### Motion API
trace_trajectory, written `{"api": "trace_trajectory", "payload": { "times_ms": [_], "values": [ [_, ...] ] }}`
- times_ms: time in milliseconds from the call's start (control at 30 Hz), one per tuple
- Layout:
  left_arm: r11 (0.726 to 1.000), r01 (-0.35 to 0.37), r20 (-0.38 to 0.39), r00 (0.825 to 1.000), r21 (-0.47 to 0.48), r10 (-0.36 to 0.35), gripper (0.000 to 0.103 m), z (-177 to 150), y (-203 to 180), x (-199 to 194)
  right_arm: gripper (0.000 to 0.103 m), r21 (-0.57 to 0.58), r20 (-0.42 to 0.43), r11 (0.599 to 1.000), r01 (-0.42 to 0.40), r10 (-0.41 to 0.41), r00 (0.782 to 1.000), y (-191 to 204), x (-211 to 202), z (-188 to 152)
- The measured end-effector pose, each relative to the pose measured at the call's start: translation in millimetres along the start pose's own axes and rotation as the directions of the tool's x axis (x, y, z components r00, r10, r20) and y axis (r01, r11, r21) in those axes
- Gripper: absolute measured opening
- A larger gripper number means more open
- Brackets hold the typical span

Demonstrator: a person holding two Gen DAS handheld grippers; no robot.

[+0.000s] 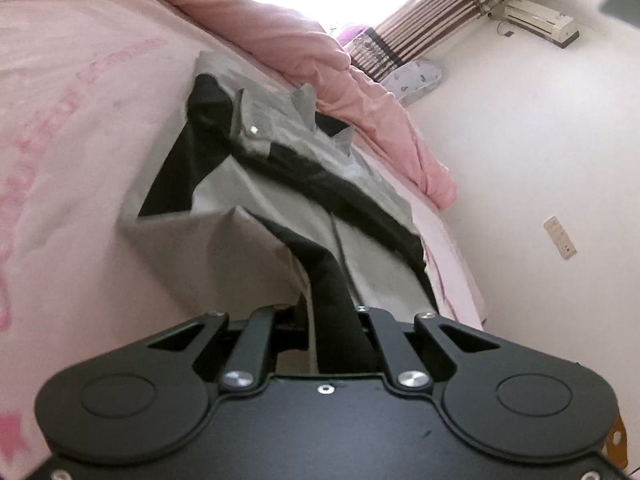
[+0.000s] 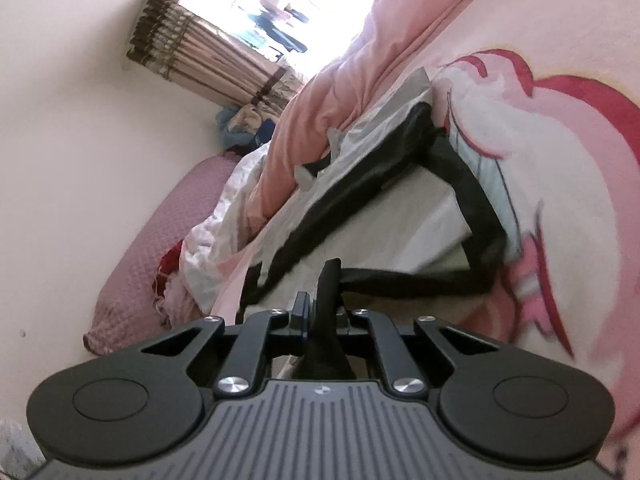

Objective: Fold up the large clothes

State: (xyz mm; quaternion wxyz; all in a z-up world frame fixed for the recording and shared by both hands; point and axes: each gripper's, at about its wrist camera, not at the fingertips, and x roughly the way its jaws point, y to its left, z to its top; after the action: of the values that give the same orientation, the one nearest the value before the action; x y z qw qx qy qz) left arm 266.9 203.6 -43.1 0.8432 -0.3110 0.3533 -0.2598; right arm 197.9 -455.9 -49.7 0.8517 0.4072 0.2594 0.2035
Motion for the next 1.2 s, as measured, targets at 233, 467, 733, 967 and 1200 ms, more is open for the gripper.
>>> {"api": "trace_trajectory", "payload": {
  "times_ms": [233,467,733,967,1200],
  "values": [
    [0.998,-0.050,0.022,0.999,0.048,0.049,0.006,95,-5,50,0.010,0.012,0.041,1.000,0.016,-0.016,0.999,12,60,82],
    [0.996,-0.085,0.022,0.996,0.038,0.084,0.022,210,13,136,0.013,0.053,0.080,0.996,0.078,-0.082,0.993,2,161,182],
    [0.979,-0.192,0.123,0.972,-0.066,0.199,0.083,271,71,177,0.058,0.225,0.028,0.966,0.124,-0.134,0.991,-69,225,217],
    [0.900,-0.359,0.102,0.933,0.245,0.344,0.084,239,58,216,0.068,-0.140,0.108,0.946,0.294,-0.280,0.954,-46,223,206],
    [0.856,-0.420,0.087,0.906,0.303,0.414,0.083,244,73,258,0.070,-0.378,0.089,0.851,0.364,-0.358,0.929,-33,246,205]
  ]
}}
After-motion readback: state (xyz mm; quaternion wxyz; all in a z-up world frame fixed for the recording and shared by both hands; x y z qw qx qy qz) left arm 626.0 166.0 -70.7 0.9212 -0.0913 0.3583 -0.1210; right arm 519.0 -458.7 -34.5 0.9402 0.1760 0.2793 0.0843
